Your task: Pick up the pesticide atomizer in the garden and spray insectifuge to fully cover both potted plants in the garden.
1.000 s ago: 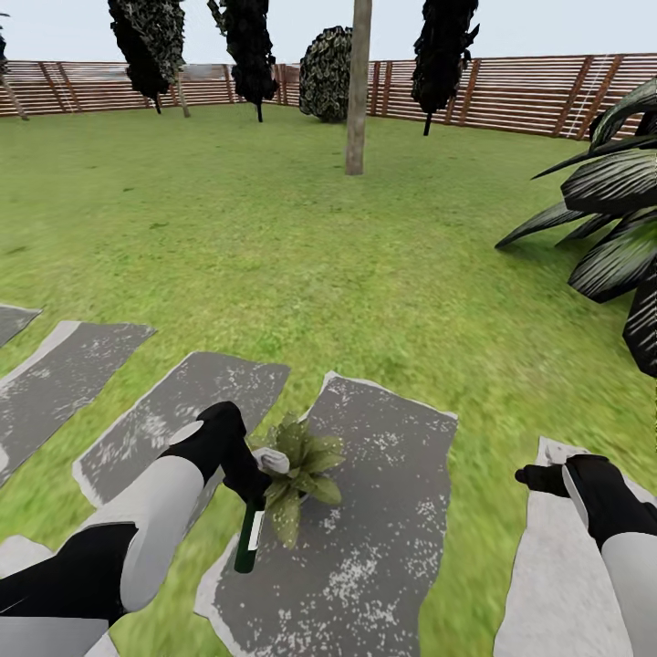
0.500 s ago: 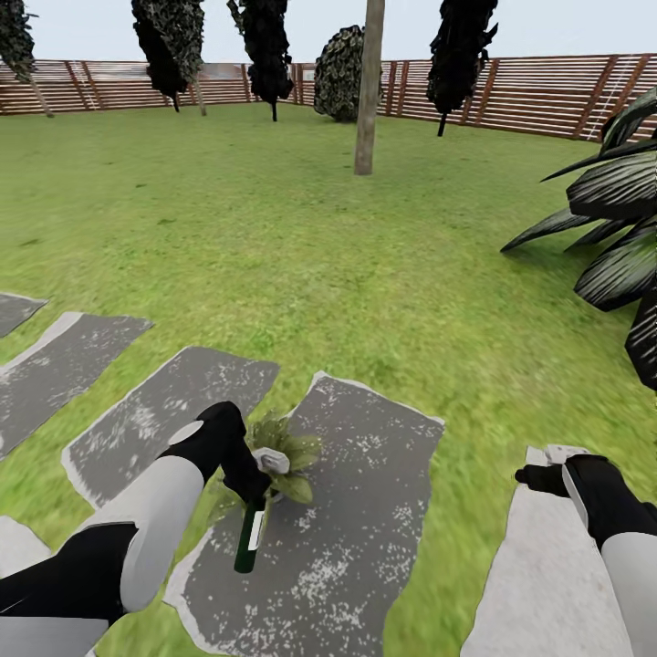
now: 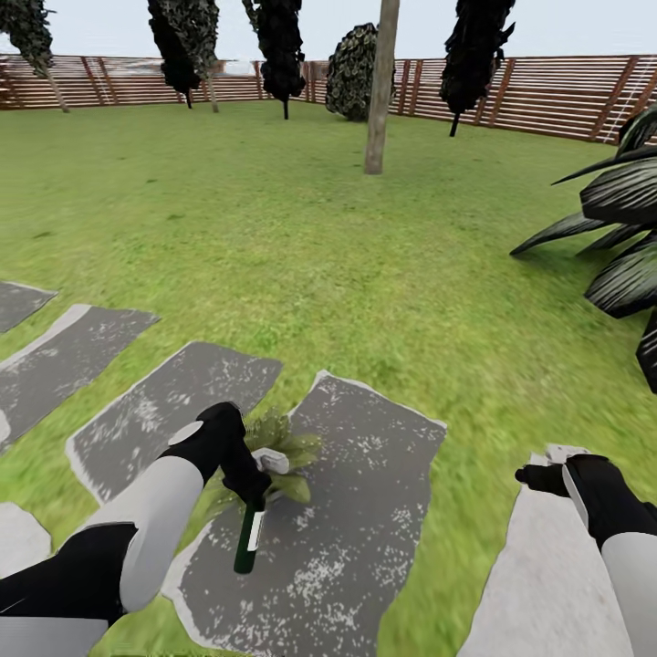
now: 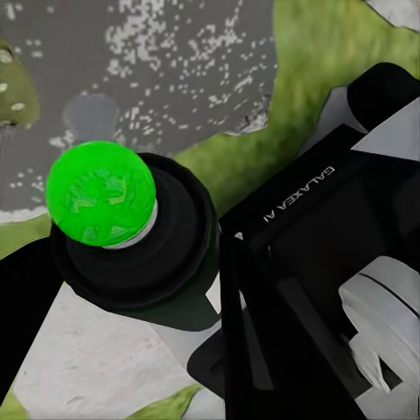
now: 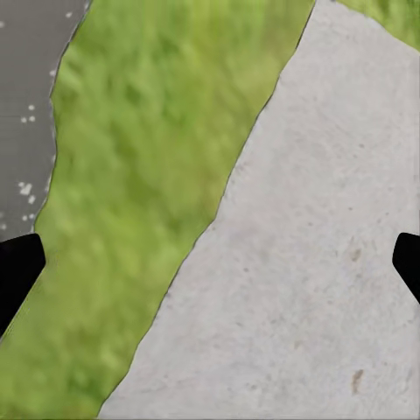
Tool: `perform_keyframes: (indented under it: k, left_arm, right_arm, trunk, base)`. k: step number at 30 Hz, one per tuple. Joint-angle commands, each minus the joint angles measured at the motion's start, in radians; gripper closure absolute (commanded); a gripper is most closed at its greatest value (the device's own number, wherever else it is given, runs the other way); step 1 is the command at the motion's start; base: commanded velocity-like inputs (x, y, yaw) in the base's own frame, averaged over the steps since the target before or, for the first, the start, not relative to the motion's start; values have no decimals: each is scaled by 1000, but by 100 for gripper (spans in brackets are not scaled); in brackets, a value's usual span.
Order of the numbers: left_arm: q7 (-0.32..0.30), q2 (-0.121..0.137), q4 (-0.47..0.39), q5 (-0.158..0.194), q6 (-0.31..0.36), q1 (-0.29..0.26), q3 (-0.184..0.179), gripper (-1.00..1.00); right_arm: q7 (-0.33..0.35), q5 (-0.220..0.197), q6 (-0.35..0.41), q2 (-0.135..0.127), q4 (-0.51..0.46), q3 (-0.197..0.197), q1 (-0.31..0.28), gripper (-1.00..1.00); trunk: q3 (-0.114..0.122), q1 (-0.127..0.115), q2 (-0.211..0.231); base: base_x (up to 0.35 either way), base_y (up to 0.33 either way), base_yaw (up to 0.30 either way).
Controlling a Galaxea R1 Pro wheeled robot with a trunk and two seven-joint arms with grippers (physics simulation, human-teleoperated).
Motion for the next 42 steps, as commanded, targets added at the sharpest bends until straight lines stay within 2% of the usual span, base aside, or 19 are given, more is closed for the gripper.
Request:
perform_keyframes:
  k: [1,11,18,27,35,42]
  left_arm:
    - [-7,-1,0,-11,9,0,7,100]
    - [-7,-1,1,-11,9,0,6,100]
    - [-7,-1,1,-11,9,0,7,100]
    - [-7,-1,3,-11,9,0,7,100]
    - [-7,-1,3,-11,9,0,6,100]
    - [-7,-3,3,-11,9,2,6,100]
  right_arm:
    - [9,10,4,0,-2,-3,0,-100]
    - [9,10,4,0,-2,0,0,-100]
    - [8,10,4,0,-2,0,0,-100]
    - [7,10,4,0,-2,0,0,-100]
    - [7,10,4,0,-2,0,0,-100]
    - [8,10,4,0,-2,-2,0,-100]
  trunk:
    - [-1,0,0]
    - [-1,0,0]
    - [-1,0,0]
    - [-1,0,0]
    - [-1,0,0]
    - [-1,0,0]
  base:
    - [0,0,248]
    - [0,-4,184]
    - [3,-281,27]
    - [208,-241,243]
    - [82,-79,243]
    - [-14,-9,30]
